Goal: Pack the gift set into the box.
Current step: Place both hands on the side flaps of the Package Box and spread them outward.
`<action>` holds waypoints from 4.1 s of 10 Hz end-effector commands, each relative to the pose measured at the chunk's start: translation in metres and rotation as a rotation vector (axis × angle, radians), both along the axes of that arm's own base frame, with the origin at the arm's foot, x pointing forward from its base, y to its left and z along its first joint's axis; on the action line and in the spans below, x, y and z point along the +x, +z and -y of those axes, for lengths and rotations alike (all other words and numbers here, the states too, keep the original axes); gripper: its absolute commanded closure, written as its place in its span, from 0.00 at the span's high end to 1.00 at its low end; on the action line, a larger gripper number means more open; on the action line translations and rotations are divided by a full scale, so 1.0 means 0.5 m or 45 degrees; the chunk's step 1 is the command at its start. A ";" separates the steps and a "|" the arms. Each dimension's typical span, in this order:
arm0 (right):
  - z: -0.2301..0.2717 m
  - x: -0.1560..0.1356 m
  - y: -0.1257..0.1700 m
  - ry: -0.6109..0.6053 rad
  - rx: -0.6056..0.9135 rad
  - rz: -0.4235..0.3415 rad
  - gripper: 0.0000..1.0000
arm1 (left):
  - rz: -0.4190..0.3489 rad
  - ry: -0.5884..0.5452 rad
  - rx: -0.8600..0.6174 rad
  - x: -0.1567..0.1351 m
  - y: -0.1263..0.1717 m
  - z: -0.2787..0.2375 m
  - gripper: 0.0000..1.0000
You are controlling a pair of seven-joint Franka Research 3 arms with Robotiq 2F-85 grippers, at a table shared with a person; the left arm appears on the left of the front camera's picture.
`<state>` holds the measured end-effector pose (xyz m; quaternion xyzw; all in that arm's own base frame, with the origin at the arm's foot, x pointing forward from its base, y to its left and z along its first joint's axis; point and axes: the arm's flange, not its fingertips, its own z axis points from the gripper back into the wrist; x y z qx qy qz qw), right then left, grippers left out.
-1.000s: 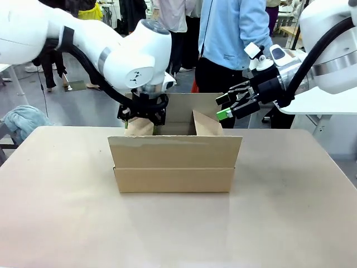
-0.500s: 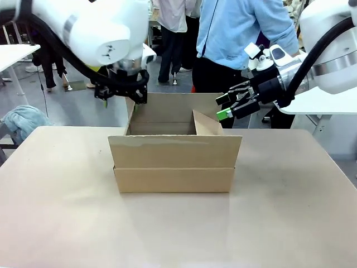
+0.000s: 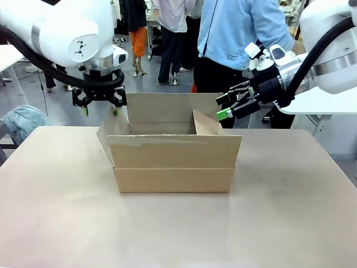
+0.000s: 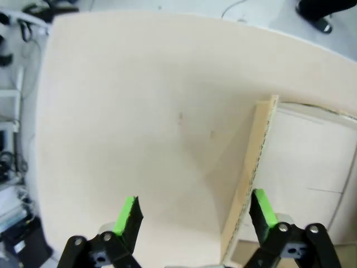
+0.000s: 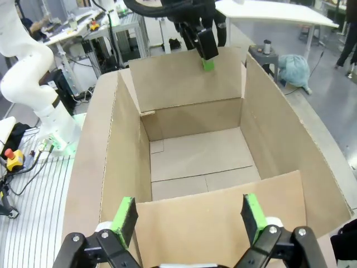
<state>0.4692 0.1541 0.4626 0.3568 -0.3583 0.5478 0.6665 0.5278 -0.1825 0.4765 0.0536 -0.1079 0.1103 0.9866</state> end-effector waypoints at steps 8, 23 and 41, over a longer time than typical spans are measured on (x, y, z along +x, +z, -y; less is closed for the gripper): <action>0.001 -0.004 0.000 -0.006 -0.003 0.002 1.00 | -0.144 -0.125 -0.599 0.009 -0.113 -0.203 1.00; -0.368 -0.081 0.148 -1.243 -0.788 -0.372 1.00 | -0.144 -0.125 -0.599 0.009 -0.113 -0.203 1.00; -0.449 0.010 -0.123 -1.915 -1.309 -0.331 1.00 | -0.144 -0.125 -0.599 0.009 -0.113 -0.203 1.00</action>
